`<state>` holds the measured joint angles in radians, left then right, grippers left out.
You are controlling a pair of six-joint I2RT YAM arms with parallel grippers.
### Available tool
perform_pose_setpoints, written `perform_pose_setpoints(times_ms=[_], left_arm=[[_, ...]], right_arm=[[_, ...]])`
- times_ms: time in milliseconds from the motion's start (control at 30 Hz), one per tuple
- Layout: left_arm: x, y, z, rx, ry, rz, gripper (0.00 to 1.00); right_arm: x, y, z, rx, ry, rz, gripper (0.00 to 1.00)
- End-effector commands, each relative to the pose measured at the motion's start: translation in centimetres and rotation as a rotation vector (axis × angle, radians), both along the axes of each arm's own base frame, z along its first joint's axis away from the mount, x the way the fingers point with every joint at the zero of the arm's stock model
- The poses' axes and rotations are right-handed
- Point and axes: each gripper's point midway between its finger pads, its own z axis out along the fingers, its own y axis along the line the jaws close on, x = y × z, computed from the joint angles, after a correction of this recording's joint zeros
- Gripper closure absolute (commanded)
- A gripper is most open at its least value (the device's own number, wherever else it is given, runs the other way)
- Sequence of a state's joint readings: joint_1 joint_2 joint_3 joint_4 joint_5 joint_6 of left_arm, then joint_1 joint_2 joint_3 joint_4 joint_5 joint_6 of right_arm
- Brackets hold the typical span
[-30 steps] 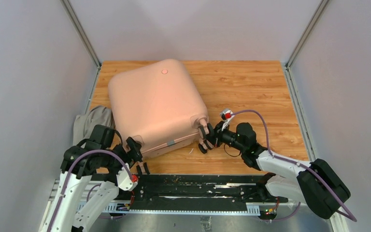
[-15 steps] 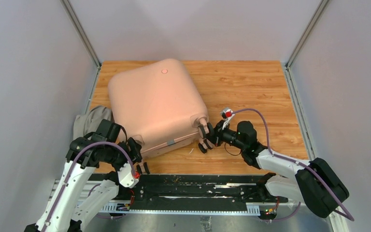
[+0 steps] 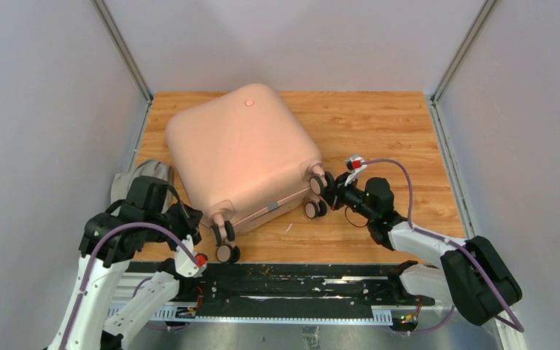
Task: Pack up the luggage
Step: Zip the luggage at the center of the board.
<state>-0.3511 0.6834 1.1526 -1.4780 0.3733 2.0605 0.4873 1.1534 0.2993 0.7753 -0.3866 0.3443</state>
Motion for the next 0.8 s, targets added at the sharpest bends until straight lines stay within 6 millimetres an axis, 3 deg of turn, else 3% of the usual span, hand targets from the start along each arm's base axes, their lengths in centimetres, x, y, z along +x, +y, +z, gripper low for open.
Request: perform_pose_setpoints(times_ms=[0, 33, 67, 100, 133, 233, 533, 767], left_arm=[[0.1, -1.4, 0.1, 0.205, -0.272, -0.44, 1.0], [-0.1, -1.4, -0.1, 0.204, -0.271, -0.436, 1.0], [-0.3, -1.5, -0.5, 0.195, -0.263, -0.44, 0.93], [-0.6, -1.8, -0.7, 0.171, -0.251, -0.446, 0.56], [-0.8, -2.1, -0.9, 0.148, -0.233, -0.452, 0.34], [-0.8, -2.9, -1.6, 0.128, -0.197, -0.498, 0.02], [0.8, -5.6, -1.8, 0.141, -0.113, -0.606, 0.0], [1.5, -7.5, -3.5, 0.266, -0.083, -0.616, 0.01]], right_arm=[[1.2, -0.7, 1.9, 0.02, -0.069, -0.042, 1.0], [1.1, -0.7, 1.9, 0.016, -0.066, -0.037, 1.0], [0.9, -0.7, 1.7, 0.015, -0.061, -0.033, 1.0], [0.8, -0.7, 1.6, 0.018, -0.057, -0.03, 1.0], [0.7, -0.5, 1.6, 0.025, -0.052, -0.022, 1.0], [0.4, -0.1, 1.5, 0.035, -0.042, 0.005, 1.0], [0.1, -0.2, 1.8, 0.033, -0.047, 0.012, 1.0], [0.1, 0.0, 1.9, 0.031, -0.045, 0.022, 1.0]])
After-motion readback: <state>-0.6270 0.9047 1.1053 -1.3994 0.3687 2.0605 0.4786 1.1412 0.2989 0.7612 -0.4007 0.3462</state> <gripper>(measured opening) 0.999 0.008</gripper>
